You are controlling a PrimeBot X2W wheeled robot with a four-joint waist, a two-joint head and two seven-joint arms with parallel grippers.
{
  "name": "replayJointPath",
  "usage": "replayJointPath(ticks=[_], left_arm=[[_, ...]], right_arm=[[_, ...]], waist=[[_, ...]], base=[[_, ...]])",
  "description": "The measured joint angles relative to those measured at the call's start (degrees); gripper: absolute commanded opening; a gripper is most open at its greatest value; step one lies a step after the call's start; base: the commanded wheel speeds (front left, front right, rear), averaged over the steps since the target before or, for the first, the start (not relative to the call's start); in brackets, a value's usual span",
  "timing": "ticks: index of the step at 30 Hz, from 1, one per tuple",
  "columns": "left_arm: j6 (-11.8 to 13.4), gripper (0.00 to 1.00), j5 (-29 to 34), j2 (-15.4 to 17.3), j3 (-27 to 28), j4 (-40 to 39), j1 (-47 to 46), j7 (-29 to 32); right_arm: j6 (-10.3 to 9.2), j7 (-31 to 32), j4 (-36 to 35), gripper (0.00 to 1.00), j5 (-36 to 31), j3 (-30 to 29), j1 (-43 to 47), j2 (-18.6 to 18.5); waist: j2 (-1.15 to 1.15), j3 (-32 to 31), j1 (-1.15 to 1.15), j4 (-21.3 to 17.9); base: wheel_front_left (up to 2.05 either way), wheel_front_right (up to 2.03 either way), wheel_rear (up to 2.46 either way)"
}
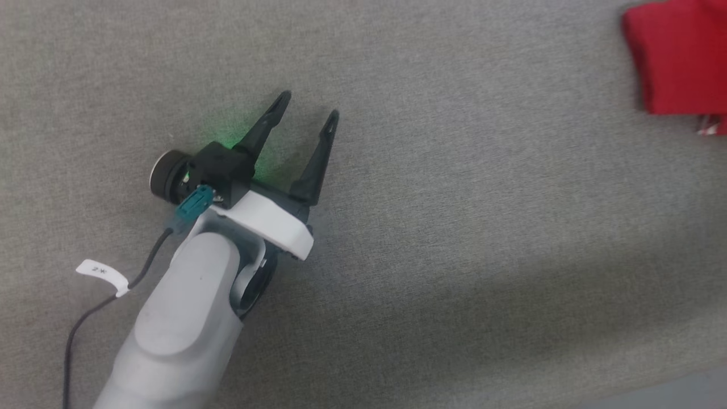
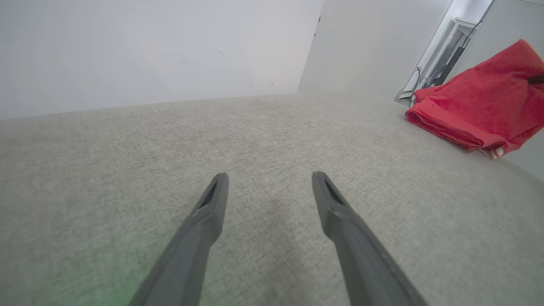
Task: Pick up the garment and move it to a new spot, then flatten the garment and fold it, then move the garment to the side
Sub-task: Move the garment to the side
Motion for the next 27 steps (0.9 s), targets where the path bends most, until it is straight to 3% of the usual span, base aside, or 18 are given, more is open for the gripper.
replayJointPath(ticks=[6,17,20,21,22,27], left_arm=[[0.0,1.0,-0.21,-0.05,-1.79,-0.02,-2.14,-0.05],[-0.24,1.0,-1.01,-0.69,-3.32,-0.12,-3.83,-0.23],[-0.25,1.0,-1.32,-0.64,-2.98,-0.43,-3.67,-0.22],[-0.25,1.0,-1.45,-0.57,-2.77,-0.62,-3.53,-0.22],[-0.25,1.0,-1.51,-0.48,-2.43,-0.78,-3.31,-0.22],[-0.24,1.0,-1.88,0.57,-0.11,-2.02,-1.46,-0.02]], right_arm=[[0.0,-4.8,7.21,0.0,-2.37,2.63,-3.38,1.05],[-0.01,-7.61,16.51,0.0,-1.21,6.78,-6.44,5.42],[-0.01,-8.7,17.88,0.41,-0.8,7.5,-7.69,5.36],[-0.01,-8.91,18.19,0.93,-0.74,7.79,-8.06,5.36],[-0.01,-9.09,18.5,1.0,-0.48,8.04,-8.39,5.38],[-0.01,-10.37,19.17,1.0,0.35,9.48,-9.55,5.34]], waist=[[0.0,1.64,0.0,0.88],[0.0,3.06,0.0,3.71],[0.0,2.92,0.0,4.01],[0.0,2.81,0.0,4.04],[0.0,2.66,0.0,4.06],[-0.01,1.29,0.0,4.03]], base=[[0.0,0.0,0.0],[0.0,0.0,0.0],[0.0,0.0,0.0],[0.0,0.0,0.0],[0.0,0.0,0.0],[0.0,0.0,0.0]])
